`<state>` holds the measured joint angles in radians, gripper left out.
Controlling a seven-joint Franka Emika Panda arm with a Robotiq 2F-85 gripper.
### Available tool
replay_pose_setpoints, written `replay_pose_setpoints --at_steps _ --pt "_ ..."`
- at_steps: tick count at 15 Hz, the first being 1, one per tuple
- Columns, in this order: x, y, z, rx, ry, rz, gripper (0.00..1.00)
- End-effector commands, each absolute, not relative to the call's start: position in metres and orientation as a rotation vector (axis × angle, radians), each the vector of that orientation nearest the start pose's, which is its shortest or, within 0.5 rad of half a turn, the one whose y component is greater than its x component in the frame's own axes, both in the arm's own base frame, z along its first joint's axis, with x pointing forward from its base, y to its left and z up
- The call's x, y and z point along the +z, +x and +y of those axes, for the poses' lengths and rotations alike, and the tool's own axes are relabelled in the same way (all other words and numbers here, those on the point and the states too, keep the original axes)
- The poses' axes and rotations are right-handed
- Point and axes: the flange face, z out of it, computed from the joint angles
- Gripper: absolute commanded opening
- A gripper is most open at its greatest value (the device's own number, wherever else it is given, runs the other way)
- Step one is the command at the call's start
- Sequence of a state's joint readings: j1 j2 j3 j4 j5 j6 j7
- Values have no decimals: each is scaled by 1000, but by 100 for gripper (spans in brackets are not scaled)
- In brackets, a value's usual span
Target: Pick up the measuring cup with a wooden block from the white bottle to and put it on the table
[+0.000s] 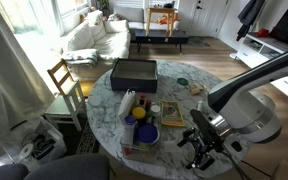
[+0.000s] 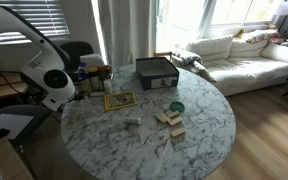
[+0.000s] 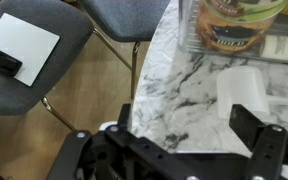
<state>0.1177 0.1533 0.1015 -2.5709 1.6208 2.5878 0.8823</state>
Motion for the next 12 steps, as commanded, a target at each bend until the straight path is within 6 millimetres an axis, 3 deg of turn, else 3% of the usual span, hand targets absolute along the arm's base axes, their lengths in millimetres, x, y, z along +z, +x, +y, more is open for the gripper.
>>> replay_pose_setpoints --at_steps 1,12 --pt "171 419 66 621 -1193 2259 100" --pt "151 438 66 644 -1105 2271 100"
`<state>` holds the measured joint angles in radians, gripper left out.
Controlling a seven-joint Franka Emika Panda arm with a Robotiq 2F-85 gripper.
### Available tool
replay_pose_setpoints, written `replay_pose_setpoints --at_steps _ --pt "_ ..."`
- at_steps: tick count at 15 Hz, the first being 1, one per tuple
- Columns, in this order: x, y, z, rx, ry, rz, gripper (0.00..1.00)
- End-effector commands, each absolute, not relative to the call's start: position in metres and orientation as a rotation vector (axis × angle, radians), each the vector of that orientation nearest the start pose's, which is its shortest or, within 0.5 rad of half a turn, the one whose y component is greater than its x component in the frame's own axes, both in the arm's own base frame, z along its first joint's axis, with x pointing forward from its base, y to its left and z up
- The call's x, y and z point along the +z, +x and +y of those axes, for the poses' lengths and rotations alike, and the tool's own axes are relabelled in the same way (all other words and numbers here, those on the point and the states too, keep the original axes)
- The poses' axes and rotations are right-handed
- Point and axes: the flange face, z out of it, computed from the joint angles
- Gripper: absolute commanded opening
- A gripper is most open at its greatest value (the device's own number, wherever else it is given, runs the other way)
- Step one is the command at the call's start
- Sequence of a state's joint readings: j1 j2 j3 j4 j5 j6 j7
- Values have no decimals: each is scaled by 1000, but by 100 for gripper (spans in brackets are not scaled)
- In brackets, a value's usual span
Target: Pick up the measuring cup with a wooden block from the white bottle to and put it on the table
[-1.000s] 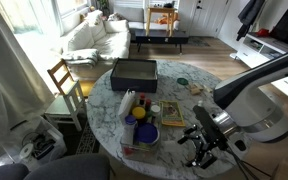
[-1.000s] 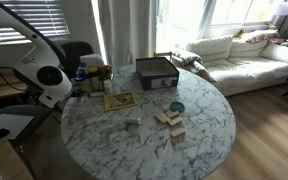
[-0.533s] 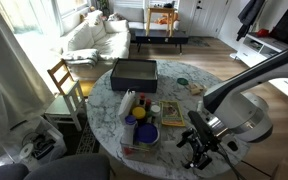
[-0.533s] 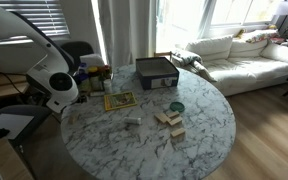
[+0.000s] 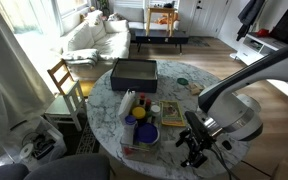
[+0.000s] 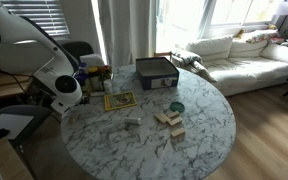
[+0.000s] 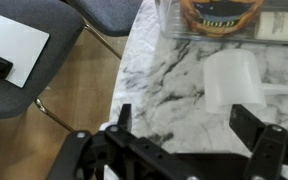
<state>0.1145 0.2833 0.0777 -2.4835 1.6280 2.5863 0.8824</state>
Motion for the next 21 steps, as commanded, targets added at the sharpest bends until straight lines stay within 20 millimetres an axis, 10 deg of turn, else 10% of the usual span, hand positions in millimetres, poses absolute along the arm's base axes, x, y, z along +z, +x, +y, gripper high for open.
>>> replay_pose_setpoints --at_steps 1,13,20,21 --pt "150 440 66 654 -1089 2262 96" --pt "153 448 57 773 -1013 2132 2" --pt "154 452 58 737 -1014 2149 0" --pt "154 451 58 731 -1012 2157 24"
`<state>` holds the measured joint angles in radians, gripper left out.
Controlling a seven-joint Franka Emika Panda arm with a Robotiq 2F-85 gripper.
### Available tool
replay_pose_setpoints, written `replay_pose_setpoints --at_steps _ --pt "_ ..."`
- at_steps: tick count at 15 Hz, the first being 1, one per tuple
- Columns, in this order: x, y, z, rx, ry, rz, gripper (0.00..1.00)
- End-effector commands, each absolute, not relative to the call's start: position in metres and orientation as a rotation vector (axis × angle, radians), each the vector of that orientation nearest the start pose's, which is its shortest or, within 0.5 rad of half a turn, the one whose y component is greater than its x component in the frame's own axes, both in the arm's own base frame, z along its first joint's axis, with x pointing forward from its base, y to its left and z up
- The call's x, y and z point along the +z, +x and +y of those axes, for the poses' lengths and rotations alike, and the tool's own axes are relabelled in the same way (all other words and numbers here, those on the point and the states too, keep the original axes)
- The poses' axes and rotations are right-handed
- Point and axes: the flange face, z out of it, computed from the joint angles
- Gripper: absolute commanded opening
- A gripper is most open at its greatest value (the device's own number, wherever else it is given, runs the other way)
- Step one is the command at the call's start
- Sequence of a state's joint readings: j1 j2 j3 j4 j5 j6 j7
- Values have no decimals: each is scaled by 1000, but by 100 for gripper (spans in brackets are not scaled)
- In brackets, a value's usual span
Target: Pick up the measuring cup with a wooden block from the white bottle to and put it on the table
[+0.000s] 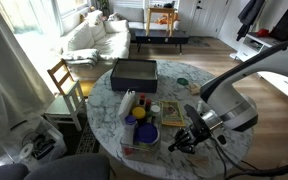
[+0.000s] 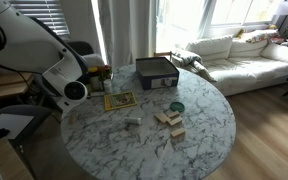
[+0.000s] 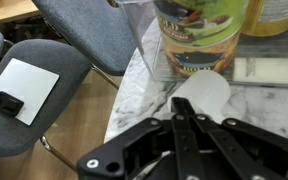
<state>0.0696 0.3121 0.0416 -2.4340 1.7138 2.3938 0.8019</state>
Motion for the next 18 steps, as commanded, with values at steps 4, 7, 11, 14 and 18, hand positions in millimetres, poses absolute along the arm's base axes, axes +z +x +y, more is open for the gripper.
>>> replay_pose_setpoints --at_steps 4,7,11,14,18 --pt "152 448 53 699 -981 2197 47" --pt "151 449 55 699 -955 2204 69" --pt "147 452 66 738 -944 2191 99" --pt "149 454 72 770 -950 2155 63" --pt "150 456 77 823 -951 2114 36"
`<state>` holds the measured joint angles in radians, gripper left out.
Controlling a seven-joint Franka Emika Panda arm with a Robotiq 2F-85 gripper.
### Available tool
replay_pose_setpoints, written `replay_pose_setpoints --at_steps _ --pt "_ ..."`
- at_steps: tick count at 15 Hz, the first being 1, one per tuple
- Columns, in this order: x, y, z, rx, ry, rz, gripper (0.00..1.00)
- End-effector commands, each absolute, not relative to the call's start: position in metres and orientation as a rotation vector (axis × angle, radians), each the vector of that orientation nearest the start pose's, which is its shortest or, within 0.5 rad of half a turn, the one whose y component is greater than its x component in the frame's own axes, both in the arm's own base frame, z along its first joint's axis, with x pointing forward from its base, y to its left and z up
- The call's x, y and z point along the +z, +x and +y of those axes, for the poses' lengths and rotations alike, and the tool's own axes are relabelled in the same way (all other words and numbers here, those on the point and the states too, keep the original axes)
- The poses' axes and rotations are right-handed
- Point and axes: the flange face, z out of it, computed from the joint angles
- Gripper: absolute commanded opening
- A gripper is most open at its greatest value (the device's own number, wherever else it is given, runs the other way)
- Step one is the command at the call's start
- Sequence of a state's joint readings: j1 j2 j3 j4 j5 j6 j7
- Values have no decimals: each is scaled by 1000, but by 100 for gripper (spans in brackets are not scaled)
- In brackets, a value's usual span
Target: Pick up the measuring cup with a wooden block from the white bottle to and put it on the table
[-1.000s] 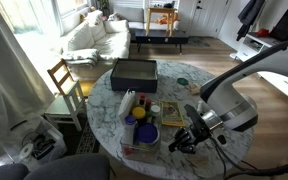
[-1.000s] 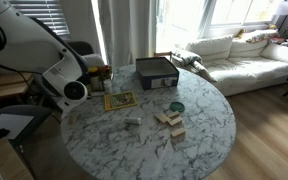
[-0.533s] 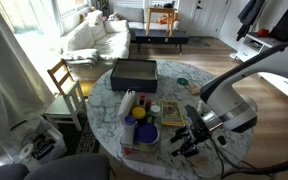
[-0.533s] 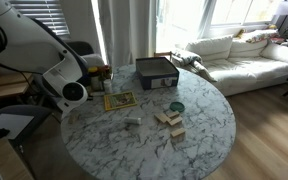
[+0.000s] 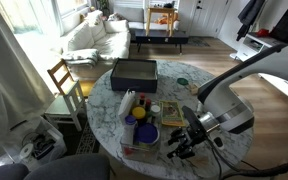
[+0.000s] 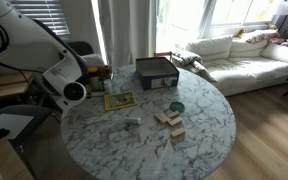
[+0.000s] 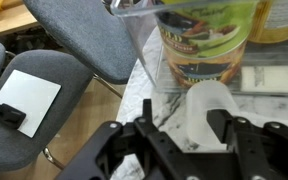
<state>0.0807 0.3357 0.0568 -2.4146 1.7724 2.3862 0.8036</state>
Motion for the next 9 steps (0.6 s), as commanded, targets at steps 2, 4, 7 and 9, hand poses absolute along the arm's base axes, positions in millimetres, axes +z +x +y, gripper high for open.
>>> replay_pose_setpoints --at_steps 2,4,7,9 --pt "153 454 76 819 -962 2107 20" --pt "154 454 74 809 -967 2112 7" --pt "153 453 74 772 -1000 2143 0" --pt "158 454 73 734 -1021 2155 1"
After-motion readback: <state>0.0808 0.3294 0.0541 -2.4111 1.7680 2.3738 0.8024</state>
